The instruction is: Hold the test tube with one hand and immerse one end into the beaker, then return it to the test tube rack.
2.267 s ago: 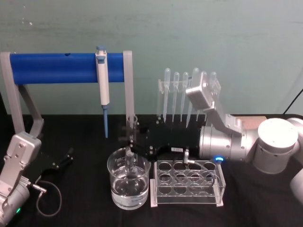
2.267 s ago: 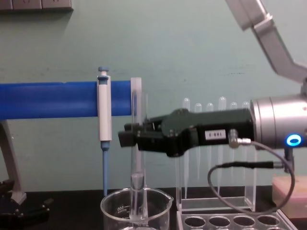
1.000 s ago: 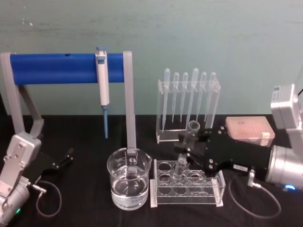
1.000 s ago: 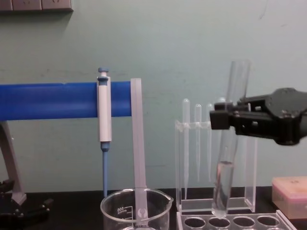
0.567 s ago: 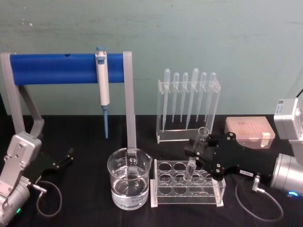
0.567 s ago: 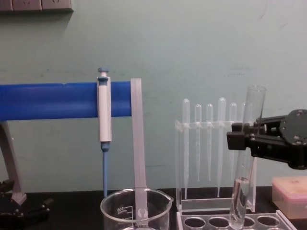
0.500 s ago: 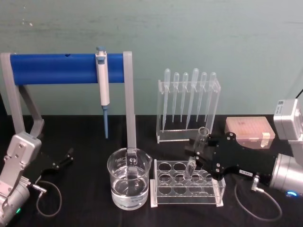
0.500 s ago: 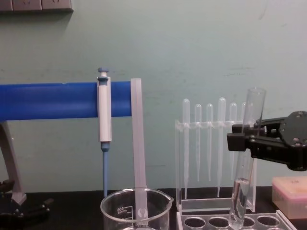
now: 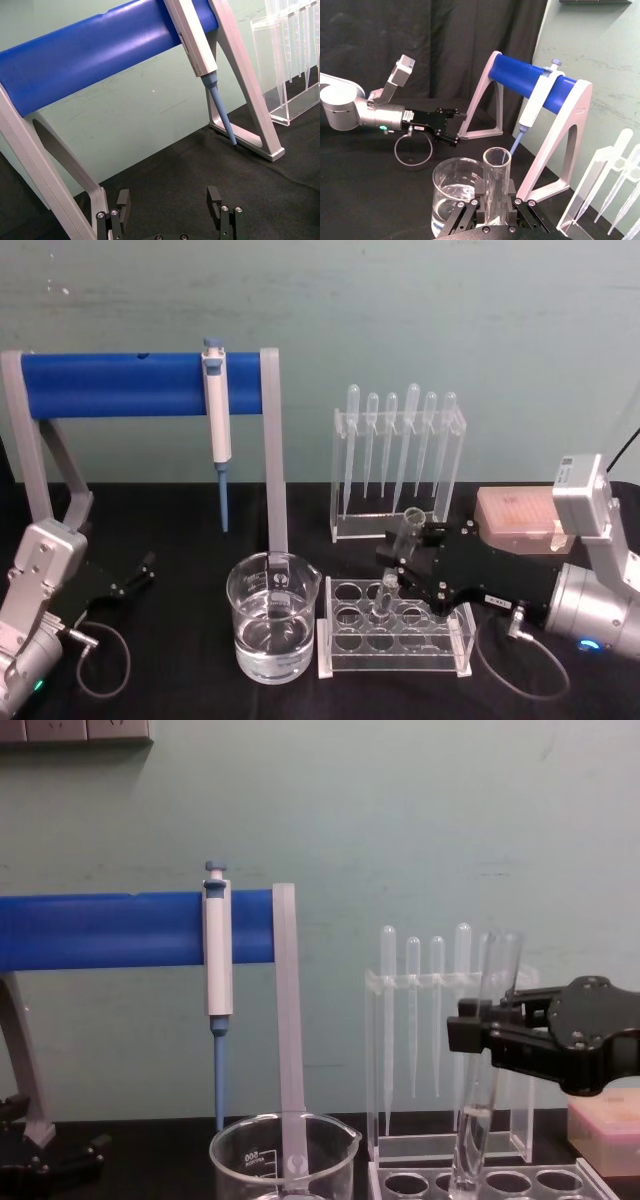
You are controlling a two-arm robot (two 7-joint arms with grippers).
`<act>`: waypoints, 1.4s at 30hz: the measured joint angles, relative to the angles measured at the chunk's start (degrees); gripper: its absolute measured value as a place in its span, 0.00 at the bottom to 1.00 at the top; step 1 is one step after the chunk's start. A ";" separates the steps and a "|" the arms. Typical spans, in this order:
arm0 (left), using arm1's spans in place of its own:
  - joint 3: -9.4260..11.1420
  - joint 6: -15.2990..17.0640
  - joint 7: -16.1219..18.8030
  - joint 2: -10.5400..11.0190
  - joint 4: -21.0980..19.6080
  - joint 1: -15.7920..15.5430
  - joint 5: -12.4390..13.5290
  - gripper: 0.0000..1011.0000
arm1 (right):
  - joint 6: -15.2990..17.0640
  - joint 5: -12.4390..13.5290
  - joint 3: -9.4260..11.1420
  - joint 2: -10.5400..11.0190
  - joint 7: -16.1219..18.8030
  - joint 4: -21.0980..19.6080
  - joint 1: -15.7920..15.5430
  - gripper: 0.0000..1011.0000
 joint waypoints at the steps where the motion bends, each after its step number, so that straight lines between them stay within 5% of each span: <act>1: 0.00 0.00 0.00 0.00 0.00 0.00 0.00 0.99 | -0.21 -0.13 -0.06 -0.31 0.22 0.57 0.12 0.22; 42: 0.00 0.00 0.00 0.00 0.00 0.00 0.00 0.99 | -2.05 -1.83 -0.02 -3.67 0.13 5.57 -2.22 0.22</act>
